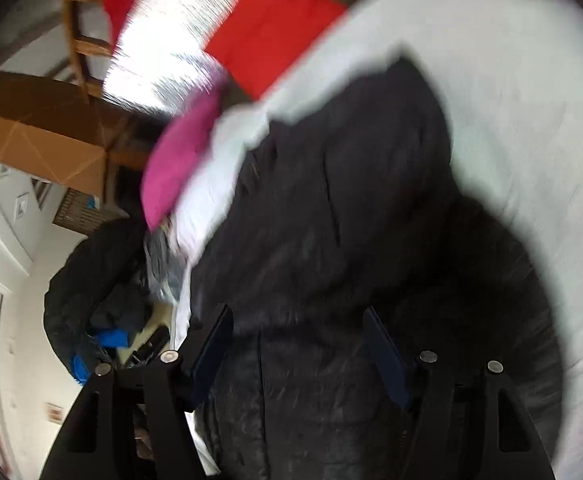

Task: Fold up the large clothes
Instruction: 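Grasp the jacket hem with the right gripper and lift it toward the collar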

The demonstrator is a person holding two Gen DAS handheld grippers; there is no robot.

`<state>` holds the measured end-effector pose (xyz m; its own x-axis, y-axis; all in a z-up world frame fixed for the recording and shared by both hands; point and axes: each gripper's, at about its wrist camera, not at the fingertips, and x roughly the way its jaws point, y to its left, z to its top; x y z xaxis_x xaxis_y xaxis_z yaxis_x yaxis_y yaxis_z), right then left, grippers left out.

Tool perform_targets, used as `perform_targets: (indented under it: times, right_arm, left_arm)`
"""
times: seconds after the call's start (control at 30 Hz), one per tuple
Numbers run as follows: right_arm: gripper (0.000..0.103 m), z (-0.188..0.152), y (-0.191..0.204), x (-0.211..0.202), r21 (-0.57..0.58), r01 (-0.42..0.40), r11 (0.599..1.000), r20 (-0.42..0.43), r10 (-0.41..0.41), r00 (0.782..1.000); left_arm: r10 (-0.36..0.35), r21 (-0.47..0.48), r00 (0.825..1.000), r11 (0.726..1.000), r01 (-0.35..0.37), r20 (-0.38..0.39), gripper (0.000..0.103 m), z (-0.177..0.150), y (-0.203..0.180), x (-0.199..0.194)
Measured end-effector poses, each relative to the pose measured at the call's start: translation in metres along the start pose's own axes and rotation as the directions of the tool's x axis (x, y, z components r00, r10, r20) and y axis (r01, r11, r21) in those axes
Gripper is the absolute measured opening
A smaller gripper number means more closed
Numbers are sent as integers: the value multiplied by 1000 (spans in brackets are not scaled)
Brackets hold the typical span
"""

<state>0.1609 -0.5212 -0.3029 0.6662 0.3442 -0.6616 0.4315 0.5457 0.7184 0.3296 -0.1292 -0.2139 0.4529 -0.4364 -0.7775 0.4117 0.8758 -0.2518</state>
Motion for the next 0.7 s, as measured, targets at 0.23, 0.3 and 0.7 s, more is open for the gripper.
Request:
perform_targets:
  times: [0.23,0.3,0.7]
  right_arm:
    - [71,0,-7,53,132,51,990,28,-55,998]
    - [71,4,-10,48,155,27,988,65,-37,997]
    - [19,-7,26,12,-38,159,987,251,-144,957]
  left_arm:
    - [-39,-41,990,999,34,-132,72,1,-5,46]
    - [-26,-32,986,999,21,-162,72,0,-3,56]
    - [31,19,990,999,-28,-141,72,-6,-3,51]
